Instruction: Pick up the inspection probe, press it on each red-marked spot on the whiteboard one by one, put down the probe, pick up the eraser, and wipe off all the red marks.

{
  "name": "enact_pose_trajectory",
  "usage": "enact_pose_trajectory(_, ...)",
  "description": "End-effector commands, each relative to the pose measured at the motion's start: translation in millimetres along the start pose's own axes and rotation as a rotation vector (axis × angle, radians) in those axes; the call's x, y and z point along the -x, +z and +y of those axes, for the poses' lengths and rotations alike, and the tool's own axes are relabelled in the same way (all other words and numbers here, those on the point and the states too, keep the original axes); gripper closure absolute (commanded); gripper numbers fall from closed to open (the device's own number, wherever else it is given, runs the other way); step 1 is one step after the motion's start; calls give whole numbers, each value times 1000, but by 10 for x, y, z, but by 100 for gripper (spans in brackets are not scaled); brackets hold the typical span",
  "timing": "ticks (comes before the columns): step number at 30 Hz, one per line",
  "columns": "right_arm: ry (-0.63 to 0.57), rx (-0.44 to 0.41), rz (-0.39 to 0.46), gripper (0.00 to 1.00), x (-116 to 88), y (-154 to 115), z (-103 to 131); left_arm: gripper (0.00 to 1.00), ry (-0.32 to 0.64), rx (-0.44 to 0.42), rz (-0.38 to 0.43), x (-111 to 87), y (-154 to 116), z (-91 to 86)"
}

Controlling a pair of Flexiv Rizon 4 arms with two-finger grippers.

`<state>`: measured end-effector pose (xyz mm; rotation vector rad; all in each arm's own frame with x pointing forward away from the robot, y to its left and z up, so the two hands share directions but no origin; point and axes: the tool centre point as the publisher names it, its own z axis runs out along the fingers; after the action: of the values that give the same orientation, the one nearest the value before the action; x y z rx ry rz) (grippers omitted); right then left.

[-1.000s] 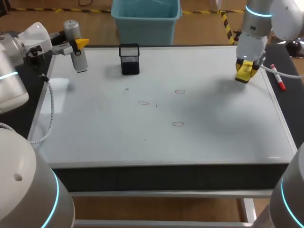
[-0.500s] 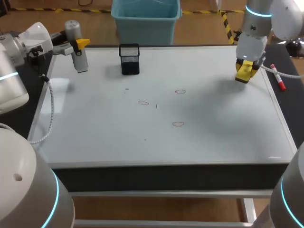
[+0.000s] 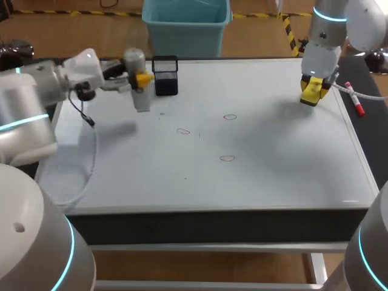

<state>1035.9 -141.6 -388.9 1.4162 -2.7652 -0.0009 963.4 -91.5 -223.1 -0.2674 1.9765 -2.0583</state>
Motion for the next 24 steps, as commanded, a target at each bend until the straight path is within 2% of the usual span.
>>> enact_pose_trajectory(1, -2, 0, 3, 100, 0, -12, -10, 100, 1, -2, 59, -268, 330, 64)
enact_pose_trajectory(5, -2, 0, 3, 100, 0, -12, -10, 100, 12, -14, 134, -502, 540, 28)
enact_pose_trajectory(9, -2, 0, 3, 100, 0, -12, -10, 100, 10, -19, 184, -637, 688, 44)
enact_pose_trajectory(24, -2, 0, 3, 100, 0, -12, -10, 100, -16, -8, 247, -722, 859, 273)
